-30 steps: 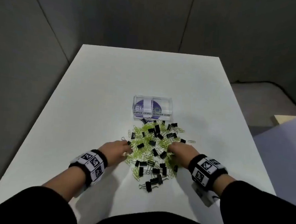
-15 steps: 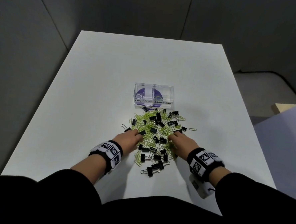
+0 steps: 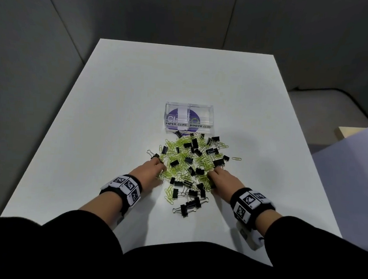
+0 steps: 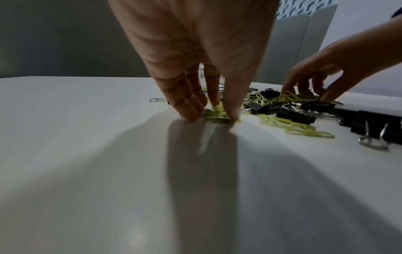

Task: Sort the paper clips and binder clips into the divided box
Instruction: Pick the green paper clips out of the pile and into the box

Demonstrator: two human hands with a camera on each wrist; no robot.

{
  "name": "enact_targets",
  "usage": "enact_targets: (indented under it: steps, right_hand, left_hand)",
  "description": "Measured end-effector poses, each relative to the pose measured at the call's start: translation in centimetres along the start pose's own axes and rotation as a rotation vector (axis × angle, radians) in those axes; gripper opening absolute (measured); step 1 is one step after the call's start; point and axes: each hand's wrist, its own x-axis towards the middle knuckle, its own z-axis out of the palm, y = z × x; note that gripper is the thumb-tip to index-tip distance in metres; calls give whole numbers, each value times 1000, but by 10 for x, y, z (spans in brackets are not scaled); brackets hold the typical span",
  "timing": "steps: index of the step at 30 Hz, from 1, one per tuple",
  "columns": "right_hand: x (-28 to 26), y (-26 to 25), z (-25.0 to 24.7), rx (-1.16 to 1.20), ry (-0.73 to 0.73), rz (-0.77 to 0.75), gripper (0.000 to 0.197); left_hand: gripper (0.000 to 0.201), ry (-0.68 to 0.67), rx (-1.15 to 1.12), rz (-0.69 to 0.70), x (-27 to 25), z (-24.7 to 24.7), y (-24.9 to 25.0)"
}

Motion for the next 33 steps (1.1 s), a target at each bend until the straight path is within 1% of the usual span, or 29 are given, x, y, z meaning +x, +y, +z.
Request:
enact_targets:
  steps: [2, 6, 9, 13, 16, 18, 21, 26, 30, 33]
  right_hand:
    - [2, 0, 0, -8, 8, 5, 42]
    - [5, 0, -1, -75, 52, -20, 59]
    - [7, -5, -1, -66, 22, -22, 65]
    - [9, -13, 1, -50, 62, 16, 55]
    - [10, -17, 0, -20, 57, 58, 47]
    - [11, -19, -1, 12, 52, 88, 41]
    - [13, -20, -2, 43, 50, 105, 34]
    - [14, -16, -1, 138, 20, 169, 25]
    - [17, -15, -6, 167, -20, 179, 21]
    - [21, -14, -10, 159, -45, 171, 19]
  left_hand:
    - [46, -4, 9, 20, -2, -1, 0]
    - [50, 39, 120, 142, -2, -1, 7]
    - [48, 61, 154, 189, 4, 1, 13]
    - [42, 91, 149, 158, 7, 3, 19]
    - [41, 85, 130, 147, 10, 1, 24]
    - [37, 83, 97, 143, 11, 1, 27]
    - [31, 99, 14, 96, 12, 0, 27]
    - [26, 46, -55, -17, 12, -1, 20]
    - [12, 15, -86, -68, 13, 0, 19]
    - [17, -19, -111, -92, 16, -3, 19]
